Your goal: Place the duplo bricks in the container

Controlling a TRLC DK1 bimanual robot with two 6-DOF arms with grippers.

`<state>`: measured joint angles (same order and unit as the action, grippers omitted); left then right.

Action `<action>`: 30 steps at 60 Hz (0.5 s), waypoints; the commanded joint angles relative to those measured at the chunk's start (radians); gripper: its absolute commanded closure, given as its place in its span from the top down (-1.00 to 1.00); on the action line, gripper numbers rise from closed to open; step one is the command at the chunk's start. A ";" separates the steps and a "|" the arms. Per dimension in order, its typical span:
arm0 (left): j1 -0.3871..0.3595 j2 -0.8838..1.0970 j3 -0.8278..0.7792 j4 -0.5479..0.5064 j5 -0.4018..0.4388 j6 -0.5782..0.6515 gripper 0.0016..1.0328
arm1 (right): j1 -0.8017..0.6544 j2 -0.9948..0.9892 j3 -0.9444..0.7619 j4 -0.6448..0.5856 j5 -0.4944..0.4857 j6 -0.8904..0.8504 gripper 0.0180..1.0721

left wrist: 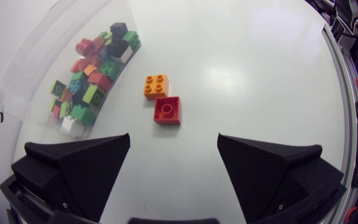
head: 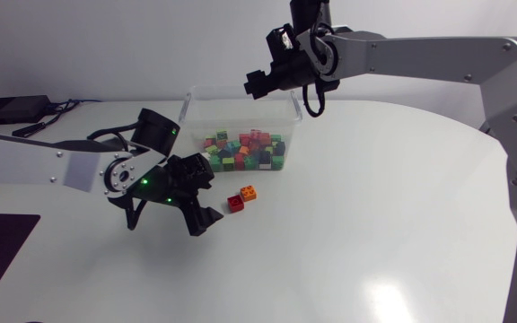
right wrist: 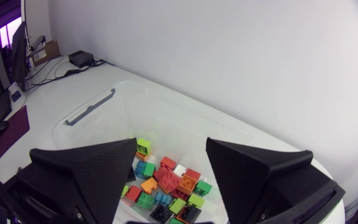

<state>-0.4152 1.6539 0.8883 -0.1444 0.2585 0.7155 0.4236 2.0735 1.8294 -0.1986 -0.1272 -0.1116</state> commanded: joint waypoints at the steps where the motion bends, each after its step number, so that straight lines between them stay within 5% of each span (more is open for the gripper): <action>1: -0.020 0.046 0.044 0.025 -0.008 0.004 0.89 | -0.019 -0.076 -0.030 -0.010 -0.003 -0.003 0.80; 22: -0.030 0.222 0.195 0.019 -0.033 0.009 0.89 | -0.059 -0.484 -0.449 -0.024 -0.097 -0.049 0.80; 30: -0.028 0.267 0.299 -0.107 -0.054 0.010 0.86 | -0.062 -0.586 -0.587 -0.039 -0.121 -0.063 0.80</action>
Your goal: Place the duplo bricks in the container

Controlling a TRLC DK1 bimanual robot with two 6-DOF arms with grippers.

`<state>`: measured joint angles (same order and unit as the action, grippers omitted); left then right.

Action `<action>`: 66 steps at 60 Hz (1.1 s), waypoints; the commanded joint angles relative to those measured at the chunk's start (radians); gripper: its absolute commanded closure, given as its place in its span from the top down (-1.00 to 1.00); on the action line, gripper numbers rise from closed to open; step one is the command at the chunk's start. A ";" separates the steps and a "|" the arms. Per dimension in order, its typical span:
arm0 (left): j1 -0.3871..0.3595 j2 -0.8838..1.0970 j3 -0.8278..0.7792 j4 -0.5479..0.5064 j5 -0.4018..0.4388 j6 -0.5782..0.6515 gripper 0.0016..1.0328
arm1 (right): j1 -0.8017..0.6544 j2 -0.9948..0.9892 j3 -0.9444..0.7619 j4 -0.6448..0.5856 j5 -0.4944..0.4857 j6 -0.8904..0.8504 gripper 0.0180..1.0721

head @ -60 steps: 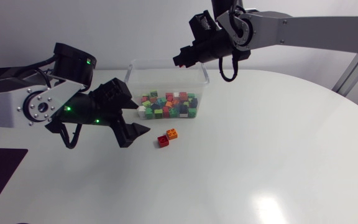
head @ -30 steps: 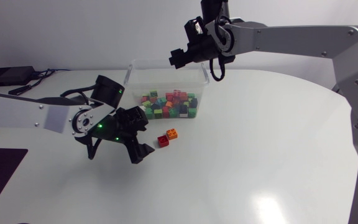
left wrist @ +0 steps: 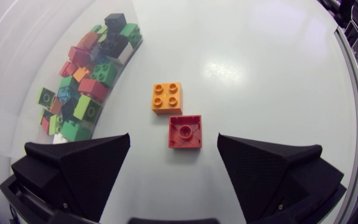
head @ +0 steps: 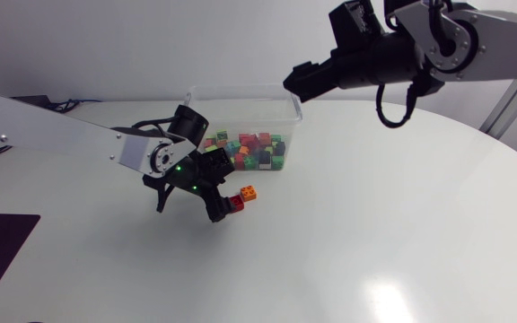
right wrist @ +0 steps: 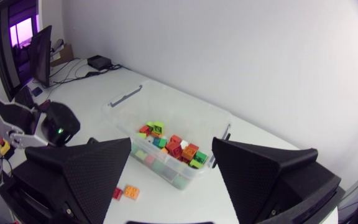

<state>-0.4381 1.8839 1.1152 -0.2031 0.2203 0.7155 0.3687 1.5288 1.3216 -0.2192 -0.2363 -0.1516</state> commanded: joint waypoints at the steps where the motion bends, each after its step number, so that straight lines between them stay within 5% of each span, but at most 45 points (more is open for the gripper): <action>1: -0.007 0.041 0.084 -0.064 -0.022 0.010 0.86 | -0.007 -0.047 -0.091 -0.019 -0.014 -0.025 0.80; 20: -0.053 0.162 0.281 -0.308 -0.107 -0.005 0.77 | -0.007 -0.122 -0.252 -0.011 -0.017 -0.046 0.80; 33: -0.077 0.212 0.325 -0.337 -0.136 -0.033 0.68 | 0.003 -0.151 -0.303 -0.012 -0.018 -0.046 0.80; 43: -0.077 0.236 0.344 -0.351 -0.139 -0.039 0.31 | 0.021 -0.171 -0.358 -0.005 -0.017 -0.040 0.80; 48: -0.077 0.238 0.344 -0.361 -0.141 -0.044 0.00 | 0.029 -0.174 -0.378 -0.005 -0.017 -0.032 0.80; 53: -0.074 0.238 0.345 -0.383 -0.139 -0.050 -0.51 | 0.038 -0.170 -0.389 -0.008 -0.017 -0.019 0.80; 66: -0.062 0.161 0.299 -0.456 -0.136 -0.050 -0.54 | 0.091 -0.098 -0.384 -0.029 0.011 0.021 0.80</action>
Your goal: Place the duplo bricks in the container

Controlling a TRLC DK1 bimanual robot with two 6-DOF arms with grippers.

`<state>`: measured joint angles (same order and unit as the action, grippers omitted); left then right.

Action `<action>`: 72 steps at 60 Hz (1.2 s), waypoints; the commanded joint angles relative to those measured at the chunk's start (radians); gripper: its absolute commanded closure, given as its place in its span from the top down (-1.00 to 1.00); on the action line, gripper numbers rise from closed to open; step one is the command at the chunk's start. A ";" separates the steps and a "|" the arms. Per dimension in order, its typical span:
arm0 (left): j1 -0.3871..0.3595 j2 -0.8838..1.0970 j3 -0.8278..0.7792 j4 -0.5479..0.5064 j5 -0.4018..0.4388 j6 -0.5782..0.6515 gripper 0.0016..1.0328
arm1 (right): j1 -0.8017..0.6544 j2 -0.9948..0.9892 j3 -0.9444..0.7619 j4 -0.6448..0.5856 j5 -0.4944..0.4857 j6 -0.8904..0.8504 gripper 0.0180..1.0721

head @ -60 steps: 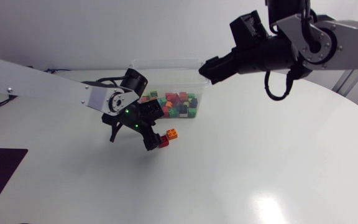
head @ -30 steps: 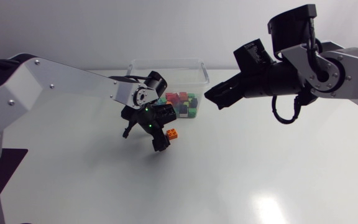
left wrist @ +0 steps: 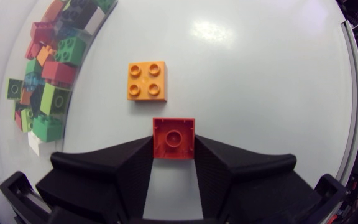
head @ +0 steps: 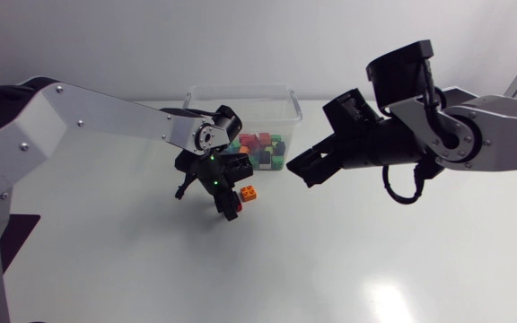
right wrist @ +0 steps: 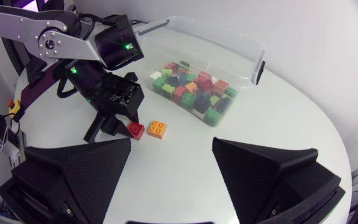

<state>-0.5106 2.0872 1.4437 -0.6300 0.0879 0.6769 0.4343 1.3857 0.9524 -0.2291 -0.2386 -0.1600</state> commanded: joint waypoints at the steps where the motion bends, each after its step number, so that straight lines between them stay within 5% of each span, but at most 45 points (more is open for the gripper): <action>1: 0.012 -0.056 -0.036 -0.031 0.000 -0.011 -0.54 | 0.030 0.052 -0.014 -0.018 0.016 0.033 0.80; 39: 0.167 -0.552 -0.164 -0.053 0.064 -0.059 -0.54 | 0.146 0.561 0.368 -0.208 0.147 0.083 0.79; 72: 0.274 -0.638 -0.178 0.141 0.148 -0.172 -0.53 | 0.184 0.852 0.727 -0.406 0.176 0.154 0.72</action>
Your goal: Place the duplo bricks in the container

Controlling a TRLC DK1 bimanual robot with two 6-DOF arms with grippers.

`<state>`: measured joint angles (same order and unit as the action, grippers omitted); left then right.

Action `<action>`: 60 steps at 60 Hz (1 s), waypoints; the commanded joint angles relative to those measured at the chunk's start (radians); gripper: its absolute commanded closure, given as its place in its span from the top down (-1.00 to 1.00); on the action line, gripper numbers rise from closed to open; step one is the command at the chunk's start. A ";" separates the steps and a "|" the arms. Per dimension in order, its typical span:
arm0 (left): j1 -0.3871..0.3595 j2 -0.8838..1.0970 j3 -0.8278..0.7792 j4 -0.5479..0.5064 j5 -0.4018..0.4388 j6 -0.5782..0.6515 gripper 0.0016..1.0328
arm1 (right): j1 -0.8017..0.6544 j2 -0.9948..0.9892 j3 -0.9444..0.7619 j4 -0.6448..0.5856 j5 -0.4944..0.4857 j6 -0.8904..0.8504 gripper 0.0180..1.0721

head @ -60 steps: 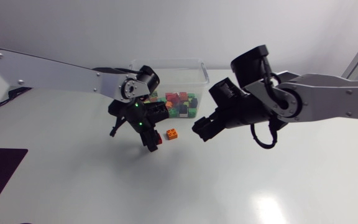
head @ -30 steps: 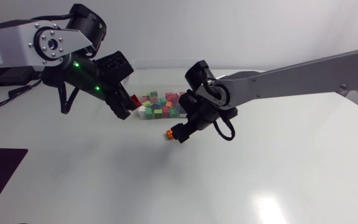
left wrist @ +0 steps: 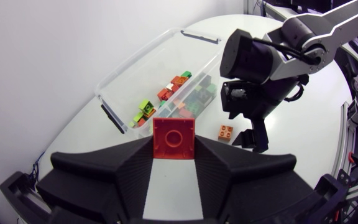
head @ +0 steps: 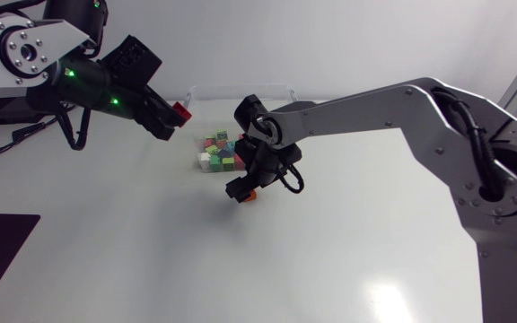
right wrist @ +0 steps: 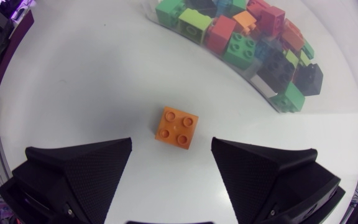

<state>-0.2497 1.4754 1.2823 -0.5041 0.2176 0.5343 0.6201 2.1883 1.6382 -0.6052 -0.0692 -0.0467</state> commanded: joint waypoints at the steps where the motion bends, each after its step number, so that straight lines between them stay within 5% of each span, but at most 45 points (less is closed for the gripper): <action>1: 0.017 -0.026 -0.015 0.016 0.020 -0.031 -0.53 | -0.002 0.056 0.046 -0.033 0.006 0.044 0.72; 8: 0.035 -0.036 -0.017 0.053 0.037 -0.057 -0.53 | -0.006 0.080 0.083 -0.059 0.005 0.059 0.72; 23: 0.049 -0.069 -0.093 0.237 0.042 -0.138 -0.53 | -0.003 0.130 0.155 -0.085 0.009 0.113 0.17; 33: 0.066 -0.076 -0.104 0.303 0.042 -0.183 -0.53 | 0.001 0.151 0.189 -0.113 0.012 0.120 0.12; 48: 0.070 -0.067 -0.112 0.374 0.042 -0.226 -0.53 | 0.001 0.176 0.204 -0.139 0.012 0.117 -0.45; 60: 0.059 -0.021 -0.098 0.418 0.042 -0.254 -0.53 | -0.002 0.119 0.141 -0.143 0.008 0.105 -0.50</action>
<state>-0.1902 1.4265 1.1900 -0.1116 0.2539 0.3195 0.6201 2.3188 1.8294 -0.7265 -0.0620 0.0525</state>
